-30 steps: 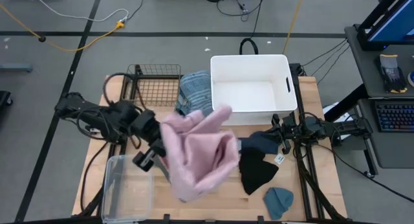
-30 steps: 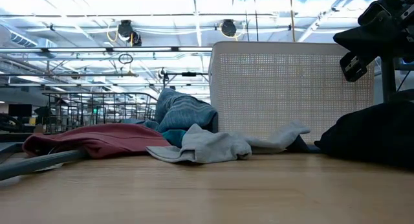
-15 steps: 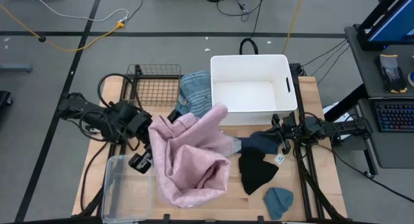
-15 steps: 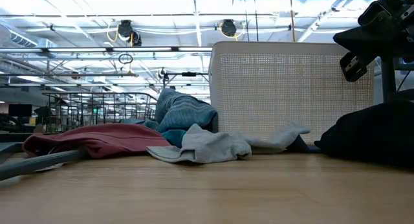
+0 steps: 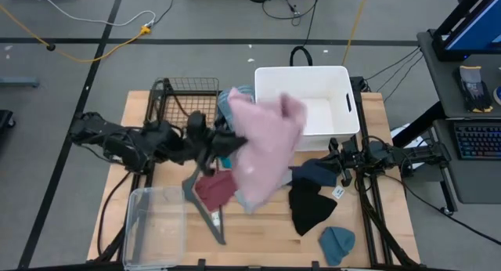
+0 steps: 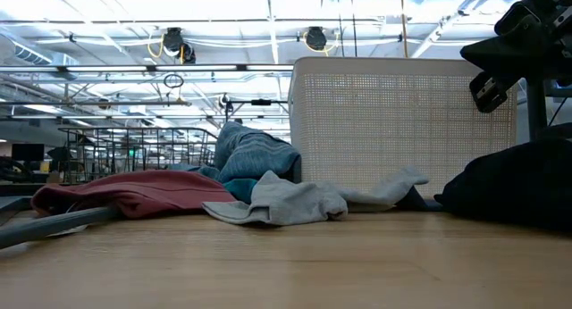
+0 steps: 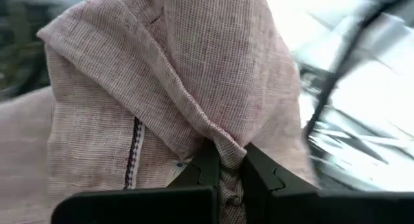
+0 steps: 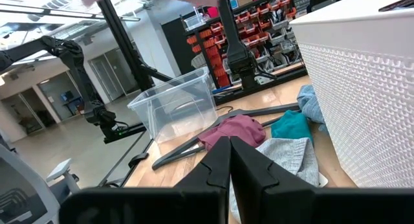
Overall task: Pick & Place Cloths
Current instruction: Put the pink polo into the white bin
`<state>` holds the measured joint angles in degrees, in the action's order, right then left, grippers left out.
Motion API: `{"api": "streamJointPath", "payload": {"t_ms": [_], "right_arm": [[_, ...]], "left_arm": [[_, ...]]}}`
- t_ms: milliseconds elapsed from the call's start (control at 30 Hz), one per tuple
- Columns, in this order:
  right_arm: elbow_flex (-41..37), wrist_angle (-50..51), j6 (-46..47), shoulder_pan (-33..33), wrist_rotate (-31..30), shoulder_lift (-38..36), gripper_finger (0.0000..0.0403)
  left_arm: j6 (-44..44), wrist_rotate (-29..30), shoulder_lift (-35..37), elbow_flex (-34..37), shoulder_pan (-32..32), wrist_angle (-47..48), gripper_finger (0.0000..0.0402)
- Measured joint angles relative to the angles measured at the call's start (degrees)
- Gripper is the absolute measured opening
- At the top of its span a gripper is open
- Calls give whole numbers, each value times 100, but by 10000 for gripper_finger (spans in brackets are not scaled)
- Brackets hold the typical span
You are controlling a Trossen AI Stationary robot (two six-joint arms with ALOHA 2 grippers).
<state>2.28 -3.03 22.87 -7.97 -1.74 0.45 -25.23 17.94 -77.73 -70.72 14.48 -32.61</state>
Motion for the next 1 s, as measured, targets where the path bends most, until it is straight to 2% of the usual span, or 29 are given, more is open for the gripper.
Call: {"api": "streamJointPath", "payload": {"t_ms": [267,467,567,667,900,1000], "right_arm": [[-2,-4,0,0,-4,0,4],[-2,-19,4,-2,-140,0,4],[0,-36,2,0,-312,-2,4],[0,-37,2,2,-310,-1,4],[0,-32,10,2,-291,0,4],[0,-24,150,0,-250,0,4]], "left_arm": [[-49,1194,0,0,-573,110,19],[-85,1256,-216,-19,-1216,109,19],[14,1207,-477,-254,-1445,252,19],[390,1053,-793,-885,-1599,954,19],[1526,1032,-1827,-3232,-1811,3702,18],[1944,1037,-2296,-4184,-1880,4493,18]]}}
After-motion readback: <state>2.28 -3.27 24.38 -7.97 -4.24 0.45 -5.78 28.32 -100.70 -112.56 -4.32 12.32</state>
